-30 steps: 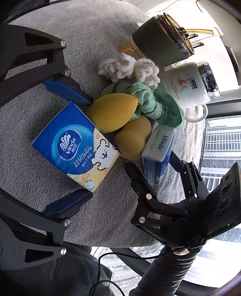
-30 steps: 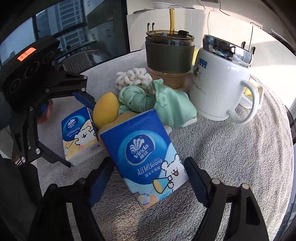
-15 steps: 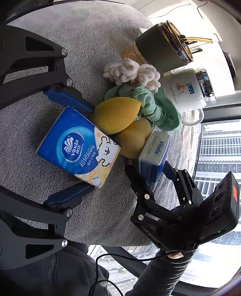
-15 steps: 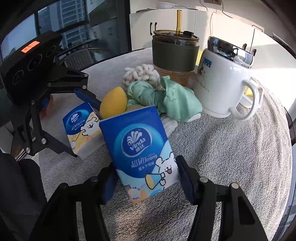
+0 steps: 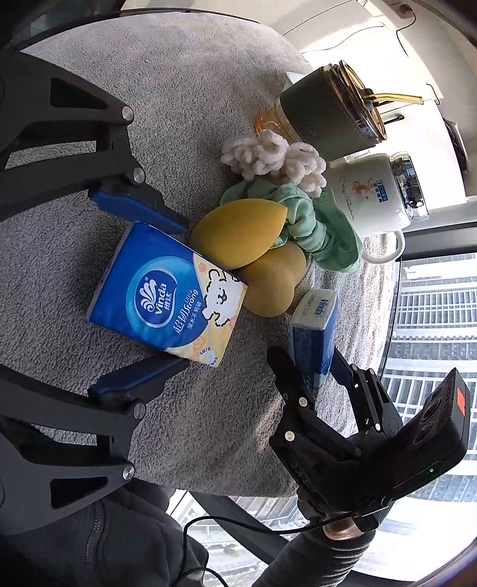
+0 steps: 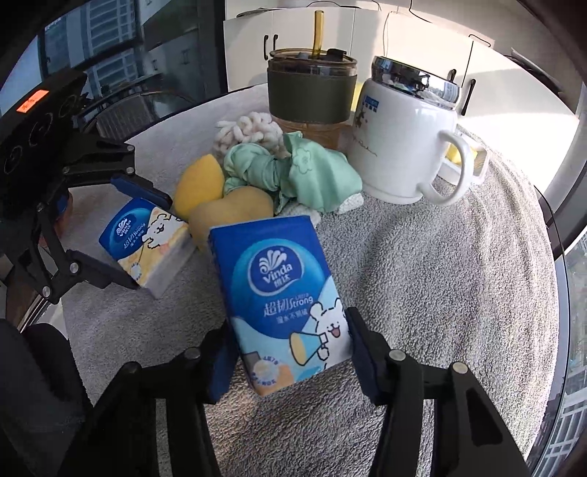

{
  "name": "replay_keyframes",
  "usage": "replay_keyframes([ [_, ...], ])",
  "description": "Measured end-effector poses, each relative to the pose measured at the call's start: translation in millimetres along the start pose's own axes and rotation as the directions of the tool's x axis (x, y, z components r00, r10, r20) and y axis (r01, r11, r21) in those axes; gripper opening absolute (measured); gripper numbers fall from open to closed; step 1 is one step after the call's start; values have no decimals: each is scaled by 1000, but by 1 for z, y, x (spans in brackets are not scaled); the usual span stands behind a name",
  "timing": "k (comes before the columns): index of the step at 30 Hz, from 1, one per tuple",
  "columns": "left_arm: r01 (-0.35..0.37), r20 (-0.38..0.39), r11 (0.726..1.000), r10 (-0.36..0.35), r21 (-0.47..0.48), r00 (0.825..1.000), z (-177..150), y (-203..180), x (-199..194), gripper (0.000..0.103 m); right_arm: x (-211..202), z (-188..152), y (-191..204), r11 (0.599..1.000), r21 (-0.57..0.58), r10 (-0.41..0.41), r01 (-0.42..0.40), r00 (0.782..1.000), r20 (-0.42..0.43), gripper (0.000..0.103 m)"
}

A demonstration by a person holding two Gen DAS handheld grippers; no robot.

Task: Organize soft objects
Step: 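Grasp a blue Vinda tissue pack with the left tool while the right tool grasps another, then carry both tissue packs to the white tray and release them onto the sponges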

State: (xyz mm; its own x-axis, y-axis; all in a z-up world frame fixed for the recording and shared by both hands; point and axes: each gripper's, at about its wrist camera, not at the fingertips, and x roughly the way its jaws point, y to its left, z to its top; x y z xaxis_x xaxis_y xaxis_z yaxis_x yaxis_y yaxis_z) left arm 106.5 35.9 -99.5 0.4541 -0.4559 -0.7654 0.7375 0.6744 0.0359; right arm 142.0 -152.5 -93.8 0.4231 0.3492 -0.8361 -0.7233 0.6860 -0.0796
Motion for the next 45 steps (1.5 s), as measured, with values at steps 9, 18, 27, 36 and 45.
replay_keyframes([
  [9,-42,-7,997,41,-59,999,-3,2,-2,60,-23,-12,1,997,49,-65,68,996,-61,55],
  [18,-84,-35,986,80,-145,996,1,1,2,59,-32,-35,4,981,140,-116,133,986,-118,55],
  [27,-122,-33,969,118,-217,993,-2,0,-9,59,-42,-29,14,968,178,-155,176,980,-127,54],
  [36,-134,-34,949,129,-284,991,-18,31,-39,58,-53,-20,-15,957,201,-180,207,973,-146,54],
  [45,-184,-55,925,176,-332,983,-27,73,-55,58,-50,-9,-53,951,206,-198,232,965,-174,54],
])
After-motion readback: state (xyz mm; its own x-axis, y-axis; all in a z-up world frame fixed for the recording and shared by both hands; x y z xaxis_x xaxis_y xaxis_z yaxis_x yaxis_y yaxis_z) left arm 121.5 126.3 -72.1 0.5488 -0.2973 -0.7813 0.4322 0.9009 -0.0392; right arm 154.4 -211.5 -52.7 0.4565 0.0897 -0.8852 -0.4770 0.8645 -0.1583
